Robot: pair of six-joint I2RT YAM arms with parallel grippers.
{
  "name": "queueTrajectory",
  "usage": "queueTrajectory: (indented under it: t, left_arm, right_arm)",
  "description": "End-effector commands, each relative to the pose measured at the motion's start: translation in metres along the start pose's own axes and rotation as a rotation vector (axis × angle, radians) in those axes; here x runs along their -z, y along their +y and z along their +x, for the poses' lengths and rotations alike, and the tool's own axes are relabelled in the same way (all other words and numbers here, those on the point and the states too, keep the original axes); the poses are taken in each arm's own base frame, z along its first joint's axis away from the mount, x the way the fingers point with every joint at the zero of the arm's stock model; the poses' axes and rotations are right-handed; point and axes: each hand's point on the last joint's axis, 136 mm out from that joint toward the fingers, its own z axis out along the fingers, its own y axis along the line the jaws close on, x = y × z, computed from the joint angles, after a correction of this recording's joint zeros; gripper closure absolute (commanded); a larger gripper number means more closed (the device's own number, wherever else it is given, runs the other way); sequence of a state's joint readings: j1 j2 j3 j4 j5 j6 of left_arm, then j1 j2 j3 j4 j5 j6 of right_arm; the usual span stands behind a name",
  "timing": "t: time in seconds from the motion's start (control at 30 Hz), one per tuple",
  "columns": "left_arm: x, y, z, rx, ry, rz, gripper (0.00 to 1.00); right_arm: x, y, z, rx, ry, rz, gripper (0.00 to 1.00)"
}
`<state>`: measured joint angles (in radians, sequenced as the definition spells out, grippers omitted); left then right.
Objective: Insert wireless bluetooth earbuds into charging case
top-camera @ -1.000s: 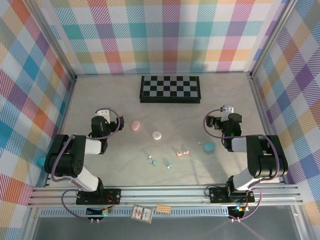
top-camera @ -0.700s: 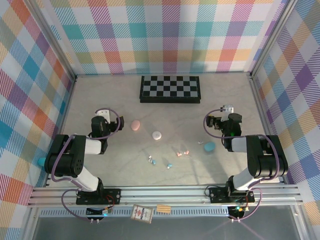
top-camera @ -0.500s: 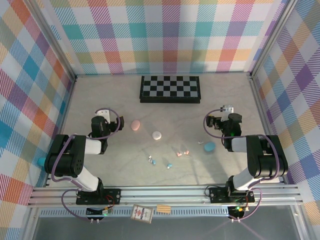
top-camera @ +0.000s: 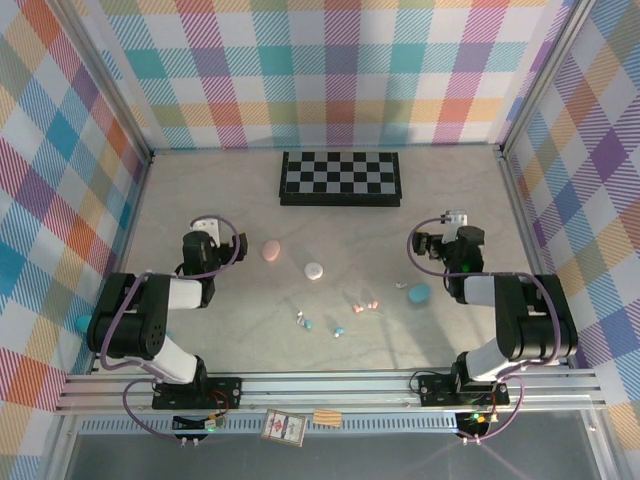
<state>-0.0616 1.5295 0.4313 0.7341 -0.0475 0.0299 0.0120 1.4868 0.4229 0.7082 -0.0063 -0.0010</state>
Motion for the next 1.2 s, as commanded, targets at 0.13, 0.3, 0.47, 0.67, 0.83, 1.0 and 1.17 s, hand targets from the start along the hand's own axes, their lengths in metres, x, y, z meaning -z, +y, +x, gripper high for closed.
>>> queueTrajectory:
  t: [0.13,0.3,0.47,0.67,0.83,1.0,1.17]
  left_arm:
    - [0.025,-0.011,-0.053,-0.048,-0.031,-0.049,0.0]
    - [0.046,-0.046,-0.082,0.022,0.016,0.067,0.0]
    - [0.068,-0.077,-0.079,0.127,0.125,0.218,0.0]
    - [0.101,-0.08,-0.055,0.241,0.272,0.246,0.0]
    - [0.123,-0.075,-0.039,0.267,0.335,0.231,0.0]
    - [0.131,-0.073,-0.034,0.279,0.343,0.228,0.0]
    - [0.126,-0.073,-0.037,0.294,0.327,0.225,0.0]
  right_arm:
    - [0.024,0.039,-0.048,0.078,-0.009,-0.201,0.01]
    - [0.047,0.105,-0.068,0.315,0.002,-0.47,0.01]
    - [0.067,0.181,-0.052,0.605,0.074,-0.72,0.01]
    - [0.082,0.25,-0.009,0.845,0.21,-0.983,0.01]
    - [0.079,0.288,0.031,0.982,0.332,-1.135,0.01]
    - [0.064,0.315,0.056,1.099,0.367,-1.181,0.01]
    - [0.048,0.328,0.078,1.184,0.405,-1.197,0.01]
